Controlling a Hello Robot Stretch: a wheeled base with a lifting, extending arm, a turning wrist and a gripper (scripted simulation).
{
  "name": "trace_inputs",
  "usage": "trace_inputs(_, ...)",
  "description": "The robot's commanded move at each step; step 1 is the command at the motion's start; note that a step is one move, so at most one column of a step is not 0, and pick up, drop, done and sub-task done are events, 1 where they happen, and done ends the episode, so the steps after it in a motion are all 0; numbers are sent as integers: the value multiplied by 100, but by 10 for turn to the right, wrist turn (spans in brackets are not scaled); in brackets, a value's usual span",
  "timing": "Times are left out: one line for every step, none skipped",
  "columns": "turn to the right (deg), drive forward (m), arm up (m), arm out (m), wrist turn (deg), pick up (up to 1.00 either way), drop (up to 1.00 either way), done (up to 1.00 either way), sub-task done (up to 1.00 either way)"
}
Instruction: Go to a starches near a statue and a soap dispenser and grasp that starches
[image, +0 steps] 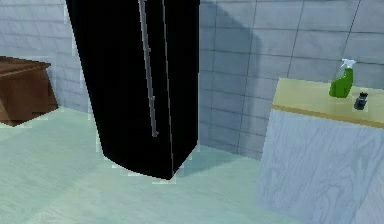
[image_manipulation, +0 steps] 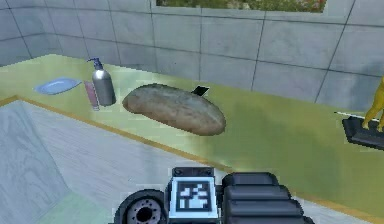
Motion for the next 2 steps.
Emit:
trace_inputs(0,0,0,32,0,0,0,0,0)
trace_inputs(0,0,0,0,450,0,0,0,0)
